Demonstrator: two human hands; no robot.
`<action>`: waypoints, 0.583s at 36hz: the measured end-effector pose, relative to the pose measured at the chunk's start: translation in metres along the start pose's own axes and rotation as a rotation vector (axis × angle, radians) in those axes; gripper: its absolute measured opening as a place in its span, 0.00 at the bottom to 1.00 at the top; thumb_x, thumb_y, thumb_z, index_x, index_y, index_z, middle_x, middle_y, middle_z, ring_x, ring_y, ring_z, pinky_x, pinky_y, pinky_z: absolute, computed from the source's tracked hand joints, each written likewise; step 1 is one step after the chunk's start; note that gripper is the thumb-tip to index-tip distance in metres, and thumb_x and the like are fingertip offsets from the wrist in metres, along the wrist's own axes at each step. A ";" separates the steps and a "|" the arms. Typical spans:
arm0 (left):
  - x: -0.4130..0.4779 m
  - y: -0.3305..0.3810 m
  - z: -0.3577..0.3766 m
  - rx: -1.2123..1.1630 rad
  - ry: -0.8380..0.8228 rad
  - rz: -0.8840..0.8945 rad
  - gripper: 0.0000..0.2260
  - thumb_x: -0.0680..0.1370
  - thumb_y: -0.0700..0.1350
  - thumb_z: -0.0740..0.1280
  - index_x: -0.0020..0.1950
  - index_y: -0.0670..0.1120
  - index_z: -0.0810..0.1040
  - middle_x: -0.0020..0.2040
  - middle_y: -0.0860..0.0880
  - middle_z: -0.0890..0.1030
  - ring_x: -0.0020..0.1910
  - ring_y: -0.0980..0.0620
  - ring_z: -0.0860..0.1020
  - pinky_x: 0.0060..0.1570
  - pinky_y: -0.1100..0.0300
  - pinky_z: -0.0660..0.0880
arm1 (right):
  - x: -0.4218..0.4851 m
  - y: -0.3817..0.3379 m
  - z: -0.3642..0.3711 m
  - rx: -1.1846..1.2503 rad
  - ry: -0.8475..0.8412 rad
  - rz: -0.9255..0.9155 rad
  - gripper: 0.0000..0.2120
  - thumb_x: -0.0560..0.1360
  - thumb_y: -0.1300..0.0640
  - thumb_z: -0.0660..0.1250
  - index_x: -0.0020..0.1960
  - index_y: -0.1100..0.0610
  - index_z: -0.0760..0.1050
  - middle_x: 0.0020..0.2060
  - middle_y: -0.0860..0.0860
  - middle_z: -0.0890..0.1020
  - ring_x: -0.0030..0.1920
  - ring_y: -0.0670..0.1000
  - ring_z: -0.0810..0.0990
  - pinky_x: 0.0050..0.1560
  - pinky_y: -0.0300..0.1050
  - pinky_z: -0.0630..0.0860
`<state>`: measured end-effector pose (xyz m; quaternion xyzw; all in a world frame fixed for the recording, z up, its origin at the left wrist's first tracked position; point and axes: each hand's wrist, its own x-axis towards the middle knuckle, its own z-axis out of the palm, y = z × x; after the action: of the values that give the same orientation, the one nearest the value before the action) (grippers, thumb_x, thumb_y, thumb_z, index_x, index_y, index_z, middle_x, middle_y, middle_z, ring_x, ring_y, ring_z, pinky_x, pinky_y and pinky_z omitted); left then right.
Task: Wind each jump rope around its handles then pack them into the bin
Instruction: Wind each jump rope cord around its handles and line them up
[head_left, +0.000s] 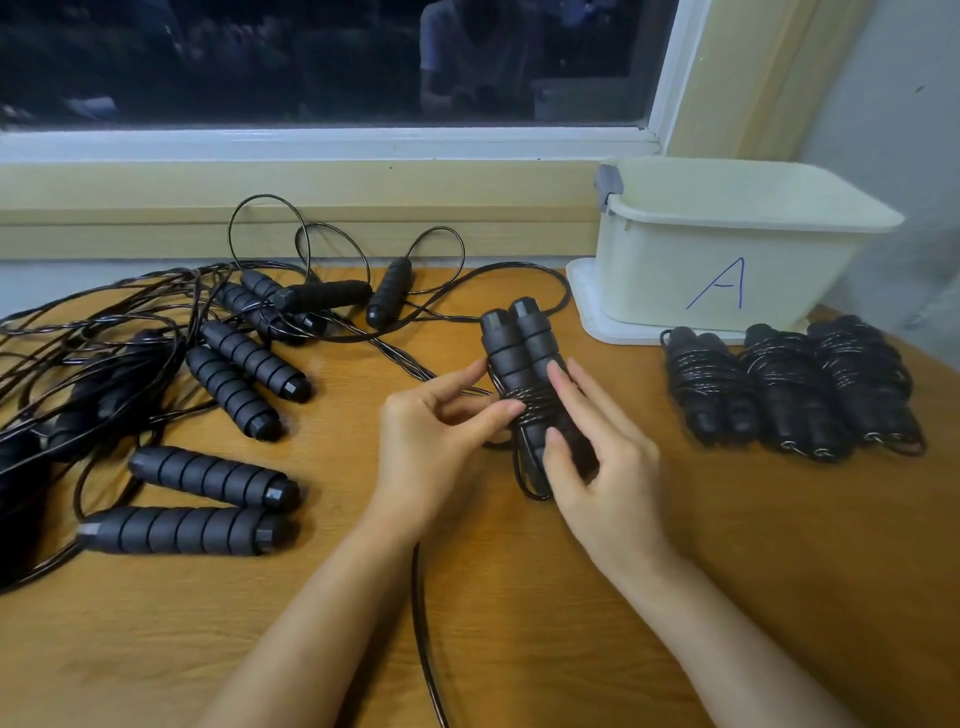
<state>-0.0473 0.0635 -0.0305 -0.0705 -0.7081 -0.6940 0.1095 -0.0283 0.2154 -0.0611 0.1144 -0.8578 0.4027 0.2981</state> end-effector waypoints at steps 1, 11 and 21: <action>0.000 0.000 0.000 0.019 -0.012 0.010 0.29 0.66 0.43 0.75 0.67 0.42 0.75 0.38 0.57 0.85 0.42 0.58 0.85 0.44 0.69 0.77 | 0.000 0.000 0.000 -0.049 -0.014 -0.009 0.27 0.75 0.48 0.60 0.74 0.49 0.69 0.72 0.48 0.72 0.68 0.47 0.74 0.60 0.31 0.69; -0.001 -0.003 0.000 0.051 -0.124 0.041 0.27 0.71 0.35 0.72 0.70 0.39 0.72 0.47 0.63 0.82 0.49 0.62 0.82 0.47 0.70 0.77 | 0.004 -0.002 0.000 -0.379 0.076 -0.047 0.44 0.64 0.40 0.76 0.75 0.54 0.67 0.69 0.51 0.75 0.63 0.56 0.75 0.54 0.52 0.78; 0.000 -0.003 -0.001 0.010 -0.204 0.072 0.25 0.74 0.35 0.70 0.71 0.45 0.70 0.52 0.55 0.84 0.55 0.56 0.82 0.52 0.69 0.76 | 0.003 0.003 -0.001 -0.175 0.133 -0.011 0.38 0.68 0.59 0.78 0.75 0.55 0.68 0.64 0.52 0.76 0.62 0.52 0.77 0.53 0.31 0.69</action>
<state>-0.0480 0.0621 -0.0330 -0.1656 -0.7160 -0.6754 0.0618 -0.0317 0.2179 -0.0605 0.0657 -0.8673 0.3314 0.3656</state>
